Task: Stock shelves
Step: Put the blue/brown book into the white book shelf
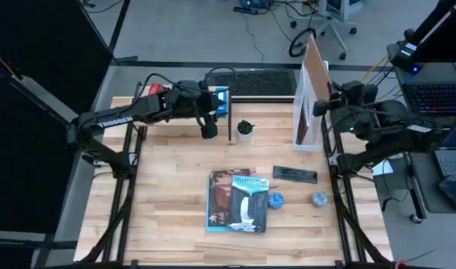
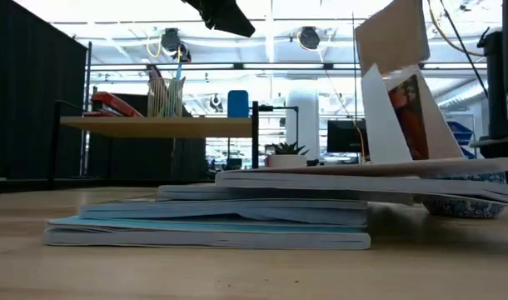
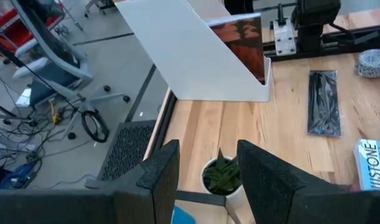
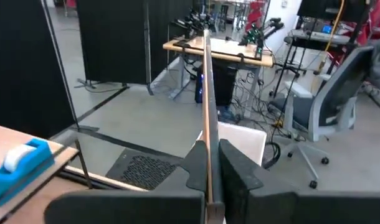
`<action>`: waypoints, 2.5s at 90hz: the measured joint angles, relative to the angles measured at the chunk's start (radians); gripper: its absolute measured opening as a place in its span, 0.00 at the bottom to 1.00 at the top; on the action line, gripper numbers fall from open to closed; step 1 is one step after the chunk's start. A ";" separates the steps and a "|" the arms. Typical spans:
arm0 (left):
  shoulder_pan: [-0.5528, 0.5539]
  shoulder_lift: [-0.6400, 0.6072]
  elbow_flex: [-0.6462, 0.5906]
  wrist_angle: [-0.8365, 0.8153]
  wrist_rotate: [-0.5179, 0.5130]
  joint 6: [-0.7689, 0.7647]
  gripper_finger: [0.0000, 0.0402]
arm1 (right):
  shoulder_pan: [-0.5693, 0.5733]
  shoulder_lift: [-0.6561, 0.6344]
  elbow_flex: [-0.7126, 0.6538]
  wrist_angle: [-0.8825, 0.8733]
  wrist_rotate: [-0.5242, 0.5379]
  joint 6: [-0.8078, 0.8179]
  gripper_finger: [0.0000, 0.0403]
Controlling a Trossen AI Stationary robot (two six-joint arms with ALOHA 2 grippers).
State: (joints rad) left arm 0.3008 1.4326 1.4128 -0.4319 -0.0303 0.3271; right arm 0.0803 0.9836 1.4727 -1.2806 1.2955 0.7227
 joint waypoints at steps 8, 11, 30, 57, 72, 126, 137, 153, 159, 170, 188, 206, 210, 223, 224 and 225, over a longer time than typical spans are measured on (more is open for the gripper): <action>0.000 0.000 0.000 0.018 0.000 0.000 0.37 | 0.000 0.000 0.026 0.066 -0.003 -0.091 0.00; 0.000 0.000 0.000 0.024 0.000 -0.002 0.37 | 0.000 0.000 0.035 0.089 -0.005 -0.124 0.00; 0.000 0.000 0.000 0.085 0.000 -0.009 0.37 | 0.000 0.001 0.054 0.286 -0.017 -0.306 0.00; 0.072 0.077 0.000 0.189 0.091 -0.188 0.37 | 0.000 0.053 0.054 0.504 -0.294 -0.394 0.00; 0.085 0.120 0.000 0.243 0.147 -0.209 0.37 | 0.000 0.092 0.054 0.572 -0.468 -0.404 0.00; 0.113 0.136 0.000 0.333 0.150 -0.214 0.37 | 0.070 0.139 0.053 0.703 -0.555 -0.438 0.00; 0.113 0.136 0.000 0.314 0.126 -0.209 0.37 | 0.081 0.137 0.053 0.765 -0.557 -0.477 0.00; 0.105 0.136 0.000 0.355 0.044 -0.204 0.37 | 0.081 0.137 0.053 0.744 -0.508 -0.439 0.00; 0.098 0.136 0.000 0.378 0.041 -0.187 0.37 | 0.077 0.137 0.053 0.738 -0.505 -0.419 0.00; 0.079 0.136 0.000 0.427 0.041 -0.181 0.37 | 0.076 0.138 0.053 0.732 -0.503 -0.392 0.00; 0.072 0.136 0.013 0.466 0.027 -0.178 0.37 | 0.079 0.153 0.055 0.649 -0.507 -0.307 0.00; 0.082 0.127 0.053 0.483 0.021 -0.181 0.37 | 0.081 0.165 0.056 0.567 -0.564 -0.234 0.01; 0.082 0.127 0.060 0.483 0.020 -0.182 0.37 | 0.081 0.172 0.056 0.556 -0.581 -0.225 0.01; 0.082 0.126 0.079 0.491 0.023 -0.184 0.37 | 0.080 0.189 0.054 0.487 -0.656 -0.184 0.01; 0.082 0.126 0.079 0.491 0.024 -0.184 0.37 | 0.080 0.190 0.054 0.483 -0.656 -0.183 0.01; 0.082 0.126 0.079 0.491 0.025 -0.184 0.37 | 0.080 0.192 0.054 0.479 -0.655 -0.183 0.01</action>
State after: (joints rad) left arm 0.3828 1.5585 1.4921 0.0593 -0.0055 0.1430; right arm 0.1600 1.1757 1.5269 -0.8011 0.6401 0.5401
